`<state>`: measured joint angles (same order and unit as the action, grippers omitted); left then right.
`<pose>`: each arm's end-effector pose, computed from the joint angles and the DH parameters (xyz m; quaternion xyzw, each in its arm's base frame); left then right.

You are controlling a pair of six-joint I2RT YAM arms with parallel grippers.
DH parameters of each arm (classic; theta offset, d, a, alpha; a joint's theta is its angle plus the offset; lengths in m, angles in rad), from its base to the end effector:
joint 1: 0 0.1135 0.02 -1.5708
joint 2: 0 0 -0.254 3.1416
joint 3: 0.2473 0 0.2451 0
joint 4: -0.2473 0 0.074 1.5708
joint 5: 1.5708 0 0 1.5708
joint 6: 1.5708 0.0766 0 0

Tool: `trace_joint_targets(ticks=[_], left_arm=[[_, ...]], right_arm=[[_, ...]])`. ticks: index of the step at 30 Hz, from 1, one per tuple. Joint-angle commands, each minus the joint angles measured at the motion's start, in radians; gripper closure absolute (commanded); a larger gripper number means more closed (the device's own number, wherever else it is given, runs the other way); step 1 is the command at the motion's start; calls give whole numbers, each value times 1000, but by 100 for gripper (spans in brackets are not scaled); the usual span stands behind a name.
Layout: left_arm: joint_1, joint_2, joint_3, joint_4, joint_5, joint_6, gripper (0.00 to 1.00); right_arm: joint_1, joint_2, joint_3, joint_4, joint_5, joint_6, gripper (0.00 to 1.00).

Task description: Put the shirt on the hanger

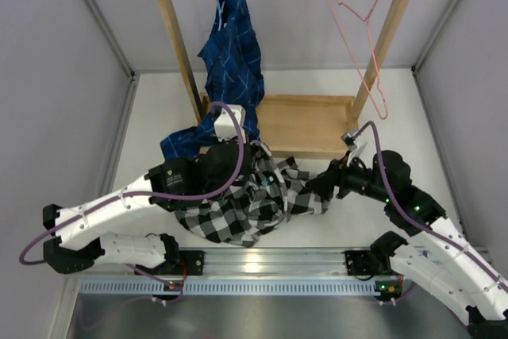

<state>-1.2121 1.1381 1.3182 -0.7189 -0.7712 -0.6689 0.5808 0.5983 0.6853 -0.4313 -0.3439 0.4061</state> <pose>0.1368 -0.2127 0.3795 0.0374 0.8262 -0.1765 0.5337 0.1356 0.1199 0.2877 -0.1684 0.7941 0.3918 0.4331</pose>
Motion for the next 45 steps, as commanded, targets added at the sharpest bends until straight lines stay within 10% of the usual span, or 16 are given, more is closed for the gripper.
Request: trace_joint_targets(ticks=[1,9,19,22,24,33,39,45], left_arm=[[2,3,15,26,-8,-26,100],[3,31,13,36,-7,-34,100],[5,9,7,45,-8,-31,100],[6,-1,0,45,-17,-34,100],[6,-5,-5,44,-20,-34,100],[8,-99,-154,145,-36,-31,100],[8,-207,-647,715,151,45,100],[8,-172,-702,828,197,69,100]], right_arm=[[63,24,-59,181,-110,62,43],[445,155,9,249,161,56,43],[588,340,79,161,580,112,46],[613,389,97,189,542,100,74],[616,411,135,169,554,86,100],[431,376,608,-340,1022,-131,100],[240,428,394,-342,821,-75,100],[234,403,303,-331,849,-49,100]])
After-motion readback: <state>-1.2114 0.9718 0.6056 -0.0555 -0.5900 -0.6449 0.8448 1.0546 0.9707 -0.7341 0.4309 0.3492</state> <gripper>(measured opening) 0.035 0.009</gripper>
